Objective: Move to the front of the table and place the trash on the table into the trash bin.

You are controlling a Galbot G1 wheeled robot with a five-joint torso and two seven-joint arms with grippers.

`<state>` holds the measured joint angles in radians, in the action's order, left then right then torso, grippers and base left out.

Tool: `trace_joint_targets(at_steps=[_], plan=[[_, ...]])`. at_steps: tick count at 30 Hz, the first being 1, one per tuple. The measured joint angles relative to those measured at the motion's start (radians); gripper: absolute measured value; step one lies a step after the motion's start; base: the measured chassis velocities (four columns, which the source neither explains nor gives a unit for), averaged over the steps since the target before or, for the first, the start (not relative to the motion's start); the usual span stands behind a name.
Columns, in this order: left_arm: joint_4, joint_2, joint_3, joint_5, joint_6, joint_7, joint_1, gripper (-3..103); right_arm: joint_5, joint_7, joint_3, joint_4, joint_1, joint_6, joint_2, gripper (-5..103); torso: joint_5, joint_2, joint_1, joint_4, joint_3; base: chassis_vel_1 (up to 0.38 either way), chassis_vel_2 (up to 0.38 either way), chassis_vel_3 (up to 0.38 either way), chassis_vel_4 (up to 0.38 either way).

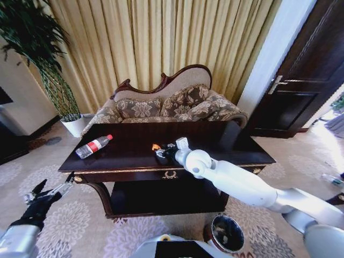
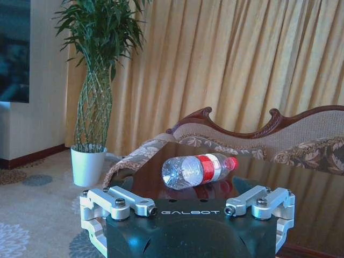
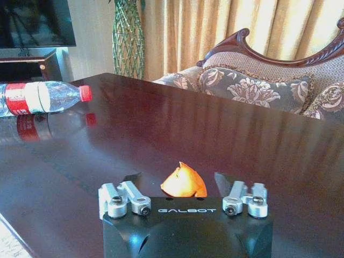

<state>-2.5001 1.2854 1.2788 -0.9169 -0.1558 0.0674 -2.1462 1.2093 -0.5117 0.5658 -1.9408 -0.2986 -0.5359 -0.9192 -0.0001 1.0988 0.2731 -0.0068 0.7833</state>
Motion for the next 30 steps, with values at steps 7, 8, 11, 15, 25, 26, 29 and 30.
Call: trace_joint_targets(at_steps=[7,8,11,15,25,26,29,30], plan=[[0.000,-0.004,0.000,-0.005,0.003,0.000,0.001,100,-0.001,-0.014,0.019,0.031,0.016,0.000,-0.040,97,0.0000,0.000,0.000,-0.0003,0.000,0.000,0.000,0.000,0.000],[0.000,-0.004,0.000,-0.006,0.003,0.000,0.002,100,-0.002,-0.014,0.020,0.034,0.016,0.000,-0.042,99,0.0000,0.000,0.000,-0.0003,0.000,0.000,0.000,0.000,0.000],[0.000,-0.004,0.000,-0.008,0.003,0.000,0.001,100,-0.005,-0.016,0.023,0.043,0.018,0.001,-0.047,102,0.0000,0.000,0.000,-0.0002,0.000,0.000,0.000,0.000,0.000],[0.000,-0.004,0.004,-0.009,0.003,0.000,-0.001,100,-0.009,-0.024,0.030,0.056,0.021,0.002,-0.058,89,0.0000,0.000,0.000,-0.0001,0.000,0.000,0.000,0.000,0.000],[0.000,-0.005,0.006,-0.020,0.004,-0.005,0.003,100,-0.037,-0.019,0.051,0.078,0.025,0.011,-0.072,45,0.0001,0.000,0.000,-0.0002,0.000,0.000,0.000,0.000,0.000],[0.000,-0.005,0.006,-0.020,0.004,-0.005,0.003,100,-0.037,-0.019,0.051,0.078,0.025,0.011,-0.072,45,0.0001,0.000,0.000,-0.0002,0.000,0.000,0.000,0.000,0.000],[0.000,-0.008,0.005,-0.017,0.007,-0.006,0.003,100,-0.043,-0.018,0.052,0.079,0.026,0.015,-0.071,35,0.0001,0.000,0.000,-0.0002,0.000,0.000,0.000,0.000,0.000],[0.000,-0.009,0.005,-0.016,0.008,-0.006,0.003,100,-0.043,-0.018,0.051,0.079,0.026,0.018,-0.070,29,0.0001,0.000,0.000,-0.0002,0.000,0.000,0.000,0.000,0.000]])
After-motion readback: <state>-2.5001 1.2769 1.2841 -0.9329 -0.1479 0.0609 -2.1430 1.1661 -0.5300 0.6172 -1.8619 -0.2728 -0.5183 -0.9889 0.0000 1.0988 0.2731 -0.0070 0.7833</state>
